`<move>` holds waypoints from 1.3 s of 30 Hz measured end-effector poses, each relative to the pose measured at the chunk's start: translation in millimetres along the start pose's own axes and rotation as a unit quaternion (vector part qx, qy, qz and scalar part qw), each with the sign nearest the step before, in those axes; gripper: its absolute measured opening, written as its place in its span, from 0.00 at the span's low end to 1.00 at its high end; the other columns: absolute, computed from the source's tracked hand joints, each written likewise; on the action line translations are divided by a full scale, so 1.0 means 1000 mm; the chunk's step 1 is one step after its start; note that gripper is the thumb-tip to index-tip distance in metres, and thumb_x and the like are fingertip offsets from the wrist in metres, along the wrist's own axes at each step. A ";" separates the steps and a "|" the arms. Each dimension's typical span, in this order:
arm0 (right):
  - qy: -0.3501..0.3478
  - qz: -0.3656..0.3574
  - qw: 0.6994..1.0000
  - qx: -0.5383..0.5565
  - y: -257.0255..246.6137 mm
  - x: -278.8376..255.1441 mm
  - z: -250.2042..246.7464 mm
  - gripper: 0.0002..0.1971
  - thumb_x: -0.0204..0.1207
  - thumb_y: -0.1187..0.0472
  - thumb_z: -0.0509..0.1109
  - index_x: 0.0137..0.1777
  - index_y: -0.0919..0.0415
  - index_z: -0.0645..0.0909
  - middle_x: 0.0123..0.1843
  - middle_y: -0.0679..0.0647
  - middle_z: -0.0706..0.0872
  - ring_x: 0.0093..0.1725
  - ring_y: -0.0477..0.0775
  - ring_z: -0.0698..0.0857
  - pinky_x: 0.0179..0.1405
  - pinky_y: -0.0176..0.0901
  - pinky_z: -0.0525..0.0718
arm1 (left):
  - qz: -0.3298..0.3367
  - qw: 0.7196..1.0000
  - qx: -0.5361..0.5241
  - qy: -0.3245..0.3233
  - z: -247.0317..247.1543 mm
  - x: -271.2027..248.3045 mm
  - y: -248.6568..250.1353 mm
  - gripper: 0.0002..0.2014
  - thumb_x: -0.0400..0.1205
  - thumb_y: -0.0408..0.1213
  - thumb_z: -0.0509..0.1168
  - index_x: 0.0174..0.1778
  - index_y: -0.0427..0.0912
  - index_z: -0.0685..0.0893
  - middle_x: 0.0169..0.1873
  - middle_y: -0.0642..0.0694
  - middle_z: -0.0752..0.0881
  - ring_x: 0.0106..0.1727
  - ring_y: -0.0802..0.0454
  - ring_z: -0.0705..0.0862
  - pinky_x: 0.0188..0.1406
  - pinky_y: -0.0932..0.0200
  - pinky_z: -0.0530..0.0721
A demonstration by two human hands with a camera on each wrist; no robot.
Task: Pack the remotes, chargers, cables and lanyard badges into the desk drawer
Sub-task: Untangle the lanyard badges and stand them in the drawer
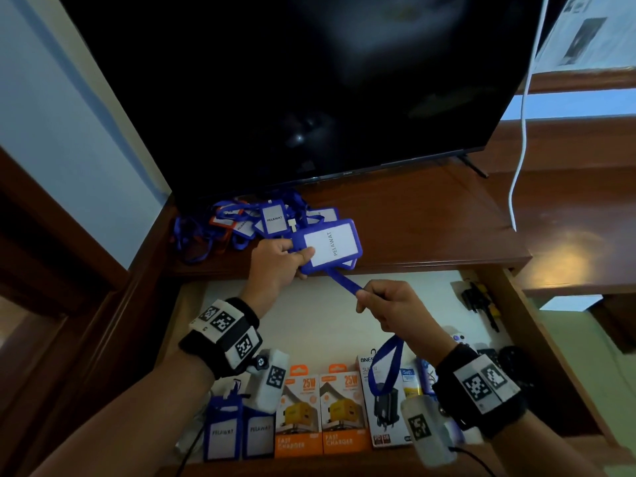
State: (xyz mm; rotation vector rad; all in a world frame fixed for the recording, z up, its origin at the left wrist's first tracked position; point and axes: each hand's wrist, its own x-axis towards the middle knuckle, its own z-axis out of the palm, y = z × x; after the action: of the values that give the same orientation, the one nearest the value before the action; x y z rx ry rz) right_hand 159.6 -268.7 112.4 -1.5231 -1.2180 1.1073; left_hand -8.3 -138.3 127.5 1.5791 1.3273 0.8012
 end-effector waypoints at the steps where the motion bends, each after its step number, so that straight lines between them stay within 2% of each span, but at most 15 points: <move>1: -0.014 -0.005 1.000 -0.005 -0.004 0.001 0.001 0.14 0.83 0.61 0.64 0.35 0.63 0.81 0.18 0.42 0.70 0.19 0.40 0.66 0.21 0.30 0.66 | 0.017 0.999 0.028 -0.002 0.001 -0.002 -0.001 0.11 0.78 0.36 0.72 0.53 0.34 0.86 0.47 0.43 0.87 0.38 0.52 0.88 0.31 0.63 0.86; 5: -0.033 -0.022 0.999 -0.007 -0.020 0.005 -0.002 0.13 0.82 0.64 0.63 0.39 0.69 0.82 0.18 0.41 0.72 0.19 0.39 0.66 0.20 0.28 0.65 | 0.071 0.984 0.157 -0.051 0.007 -0.010 -0.005 0.09 0.78 0.41 0.72 0.46 0.39 0.87 0.37 0.46 0.88 0.31 0.55 0.87 0.33 0.59 0.87; 9: -0.010 -0.060 0.996 -0.068 -0.026 0.015 -0.009 0.11 0.80 0.65 0.68 0.37 0.69 0.83 0.22 0.44 0.79 0.21 0.39 0.72 0.24 0.27 0.69 | 0.088 0.944 0.254 -0.190 0.008 -0.019 -0.002 0.10 0.78 0.44 0.71 0.45 0.40 0.87 0.39 0.47 0.88 0.36 0.54 0.88 0.38 0.53 0.89; 13: 0.021 -0.091 0.985 -0.146 -0.023 0.022 -0.019 0.11 0.76 0.62 0.73 0.32 0.58 0.81 0.32 0.52 0.84 0.30 0.42 0.80 0.32 0.35 0.79 | 0.074 0.932 0.184 -0.304 0.003 -0.029 0.007 0.03 0.79 0.38 0.71 0.40 0.51 0.86 0.34 0.53 0.86 0.28 0.63 0.83 0.30 0.64 0.81; 16: 0.011 -0.081 0.984 -0.156 -0.018 0.025 -0.022 0.10 0.74 0.62 0.74 0.32 0.57 0.82 0.31 0.49 0.84 0.30 0.41 0.81 0.33 0.36 0.80 | 0.053 0.931 0.149 -0.330 0.000 -0.030 0.009 0.03 0.79 0.35 0.71 0.46 0.43 0.88 0.34 0.53 0.86 0.24 0.65 0.81 0.28 0.65 0.79; 18: -0.004 -0.074 0.988 -0.133 -0.017 0.026 -0.022 0.09 0.74 0.64 0.75 0.32 0.58 0.82 0.29 0.46 0.84 0.28 0.37 0.80 0.32 0.32 0.78 | 0.039 0.923 0.147 -0.353 -0.003 -0.028 0.008 0.06 0.79 0.33 0.70 0.50 0.37 0.88 0.35 0.50 0.87 0.25 0.63 0.81 0.29 0.64 0.79; 21: -0.027 -0.061 0.995 -0.078 -0.016 0.025 -0.021 0.08 0.75 0.68 0.72 0.35 0.65 0.82 0.22 0.41 0.81 0.23 0.35 0.78 0.25 0.24 0.73 | 0.026 0.915 0.109 -0.388 -0.008 -0.026 0.010 0.06 0.79 0.28 0.68 0.50 0.31 0.88 0.39 0.41 0.88 0.29 0.55 0.80 0.29 0.62 0.79; 23: -0.039 -0.051 0.997 -0.046 -0.015 0.023 -0.019 0.09 0.77 0.66 0.71 0.35 0.66 0.81 0.20 0.41 0.80 0.20 0.37 0.75 0.21 0.25 0.71 | 0.015 0.910 0.070 -0.408 -0.013 -0.025 0.011 0.04 0.79 0.26 0.68 0.47 0.31 0.87 0.38 0.38 0.87 0.30 0.52 0.79 0.27 0.64 0.78; 25: -0.048 -0.037 0.998 -0.015 -0.009 0.023 -0.017 0.11 0.77 0.63 0.70 0.33 0.64 0.80 0.21 0.44 0.79 0.20 0.39 0.72 0.20 0.29 0.69 | 0.011 0.905 0.031 -0.423 -0.015 -0.025 0.013 0.05 0.79 0.24 0.67 0.43 0.35 0.87 0.34 0.44 0.87 0.29 0.54 0.80 0.26 0.65 0.78; 27: -0.045 -0.027 0.998 0.038 -0.003 0.023 -0.013 0.13 0.78 0.63 0.68 0.32 0.64 0.79 0.23 0.46 0.81 0.22 0.40 0.76 0.21 0.31 0.72 | 0.009 0.907 -0.010 -0.422 -0.016 -0.026 0.013 0.05 0.78 0.24 0.67 0.42 0.37 0.87 0.33 0.47 0.88 0.31 0.55 0.82 0.27 0.65 0.78; 31: -0.013 0.002 0.993 0.118 0.006 0.018 -0.004 0.11 0.80 0.68 0.65 0.36 0.61 0.80 0.28 0.50 0.86 0.28 0.46 0.86 0.25 0.34 0.80 | -0.003 0.925 -0.119 -0.362 -0.016 -0.025 0.007 0.09 0.72 0.33 0.68 0.46 0.39 0.89 0.43 0.43 0.90 0.46 0.43 0.86 0.37 0.59 0.82; 33: 0.008 0.022 0.990 0.139 0.012 0.018 0.002 0.12 0.81 0.73 0.62 0.38 0.61 0.80 0.26 0.50 0.83 0.23 0.46 0.80 0.22 0.33 0.75 | -0.014 0.934 -0.165 -0.316 -0.013 -0.024 0.006 0.08 0.74 0.31 0.70 0.48 0.39 0.87 0.42 0.47 0.91 0.47 0.47 0.87 0.37 0.62 0.82; 35: 0.015 0.040 0.990 0.137 0.017 0.020 0.007 0.16 0.81 0.74 0.59 0.33 0.62 0.77 0.22 0.53 0.71 0.20 0.46 0.66 0.19 0.34 0.64 | -0.029 0.952 -0.182 -0.245 -0.009 -0.024 0.008 0.06 0.79 0.28 0.66 0.49 0.39 0.86 0.41 0.46 0.90 0.42 0.51 0.86 0.32 0.65 0.80; 37: 0.003 0.047 0.994 0.101 0.019 0.022 0.013 0.17 0.84 0.65 0.60 0.31 0.61 0.76 0.21 0.49 0.65 0.21 0.46 0.60 0.19 0.35 0.60 | -0.040 0.968 -0.177 -0.173 -0.005 -0.022 0.008 0.06 0.81 0.30 0.64 0.47 0.39 0.86 0.43 0.44 0.89 0.39 0.52 0.83 0.31 0.64 0.79; 39: -0.028 0.046 0.997 0.055 0.015 0.021 0.020 0.18 0.85 0.59 0.60 0.32 0.59 0.77 0.21 0.47 0.65 0.21 0.45 0.61 0.19 0.35 0.62 | -0.051 0.980 -0.154 -0.111 -0.001 -0.020 0.008 0.05 0.82 0.32 0.64 0.45 0.41 0.86 0.42 0.43 0.88 0.38 0.52 0.80 0.32 0.63 0.78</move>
State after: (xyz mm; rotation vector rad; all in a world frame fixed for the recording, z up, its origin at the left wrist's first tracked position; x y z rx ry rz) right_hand 146.2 -248.3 91.4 -1.4849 -1.1138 1.2642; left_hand -10.9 -157.6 136.5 1.3024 1.0578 0.7059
